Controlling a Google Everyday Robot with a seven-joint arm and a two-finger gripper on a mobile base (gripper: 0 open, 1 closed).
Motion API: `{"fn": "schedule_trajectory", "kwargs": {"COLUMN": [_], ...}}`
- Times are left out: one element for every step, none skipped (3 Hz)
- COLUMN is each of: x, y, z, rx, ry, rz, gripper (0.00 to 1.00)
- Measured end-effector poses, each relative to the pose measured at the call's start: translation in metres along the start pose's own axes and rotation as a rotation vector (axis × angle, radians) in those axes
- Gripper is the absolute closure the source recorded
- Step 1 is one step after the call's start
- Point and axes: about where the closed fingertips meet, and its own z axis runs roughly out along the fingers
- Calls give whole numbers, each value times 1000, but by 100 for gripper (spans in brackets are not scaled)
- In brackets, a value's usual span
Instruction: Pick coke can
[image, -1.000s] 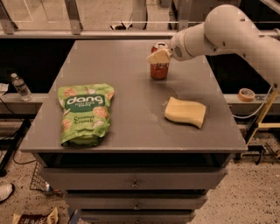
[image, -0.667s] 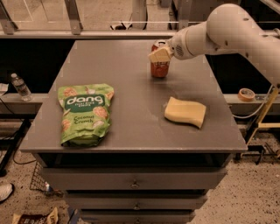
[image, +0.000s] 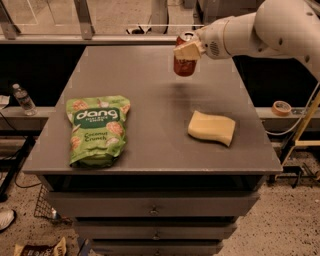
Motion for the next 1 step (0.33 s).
{"fn": "schedule_trajectory", "kwargs": {"x": [0], "y": [2], "z": [1], "rx": [-5], "ry": [-2], "rz": [-8], "gripper": [100]}}
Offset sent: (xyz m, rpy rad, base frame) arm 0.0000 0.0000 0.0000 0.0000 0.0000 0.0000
